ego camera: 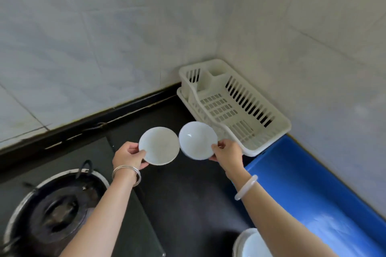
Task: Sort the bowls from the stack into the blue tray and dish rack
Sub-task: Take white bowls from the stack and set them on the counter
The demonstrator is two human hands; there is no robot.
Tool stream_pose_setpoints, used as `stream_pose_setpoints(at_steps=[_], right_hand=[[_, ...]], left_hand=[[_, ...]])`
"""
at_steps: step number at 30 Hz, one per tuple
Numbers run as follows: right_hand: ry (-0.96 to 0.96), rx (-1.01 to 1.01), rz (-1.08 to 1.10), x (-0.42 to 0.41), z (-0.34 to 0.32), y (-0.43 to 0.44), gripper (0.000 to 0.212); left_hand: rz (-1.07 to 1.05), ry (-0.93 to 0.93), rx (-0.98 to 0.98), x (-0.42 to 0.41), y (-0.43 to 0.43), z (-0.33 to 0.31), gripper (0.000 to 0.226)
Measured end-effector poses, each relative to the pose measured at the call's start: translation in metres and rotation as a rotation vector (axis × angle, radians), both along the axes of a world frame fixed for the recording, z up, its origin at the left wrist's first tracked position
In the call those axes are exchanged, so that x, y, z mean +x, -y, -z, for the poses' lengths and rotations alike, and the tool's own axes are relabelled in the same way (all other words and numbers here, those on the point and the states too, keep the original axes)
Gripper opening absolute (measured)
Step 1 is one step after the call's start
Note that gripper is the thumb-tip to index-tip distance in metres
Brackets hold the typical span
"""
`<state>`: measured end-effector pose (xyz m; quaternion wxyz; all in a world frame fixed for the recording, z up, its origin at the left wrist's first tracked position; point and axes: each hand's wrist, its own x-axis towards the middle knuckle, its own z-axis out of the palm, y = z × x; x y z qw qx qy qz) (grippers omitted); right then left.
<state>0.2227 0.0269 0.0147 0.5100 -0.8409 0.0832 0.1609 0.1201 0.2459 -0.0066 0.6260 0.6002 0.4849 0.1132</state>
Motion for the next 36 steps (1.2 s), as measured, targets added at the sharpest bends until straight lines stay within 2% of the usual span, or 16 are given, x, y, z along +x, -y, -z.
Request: stream_pose_setpoints(at_steps=[5,15,19,23,26,29,32,36], right_hand=[[-0.075,-0.002,-0.02,0.039,0.034,-0.053,0.006],[-0.141,0.027,0.1,0.096,0.083,-0.116,0.019],[-0.168,0.028,0.119,0.105,0.095,-0.127,0.004],[-0.15,0.032,0.101,0.109,0.099,-0.132,0.003],[-0.163,0.089,0.103,0.109,0.098,-0.133,0.01],[-0.257,0.228,0.11,0.105,0.095,-0.129,0.006],[-0.355,0.393,0.081,0.096,0.096,-0.119,0.035],[-0.368,0.541,0.093,0.088,0.099,-0.116,0.047]], left_hand=[[-0.116,-0.051,-0.031,0.028,-0.039,0.017,0.024],[-0.264,-0.043,-0.117,0.067,-0.078,0.055,0.023],[-0.292,-0.038,-0.133,0.076,-0.082,0.065,0.023],[-0.301,-0.034,-0.135,0.08,-0.083,0.071,0.024],[-0.3,-0.009,-0.161,0.079,-0.083,0.073,0.025],[-0.292,0.072,-0.224,0.074,-0.081,0.072,0.027],[-0.28,0.149,-0.347,0.066,-0.07,0.075,0.038],[-0.317,0.309,-0.554,0.063,-0.052,0.078,0.043]])
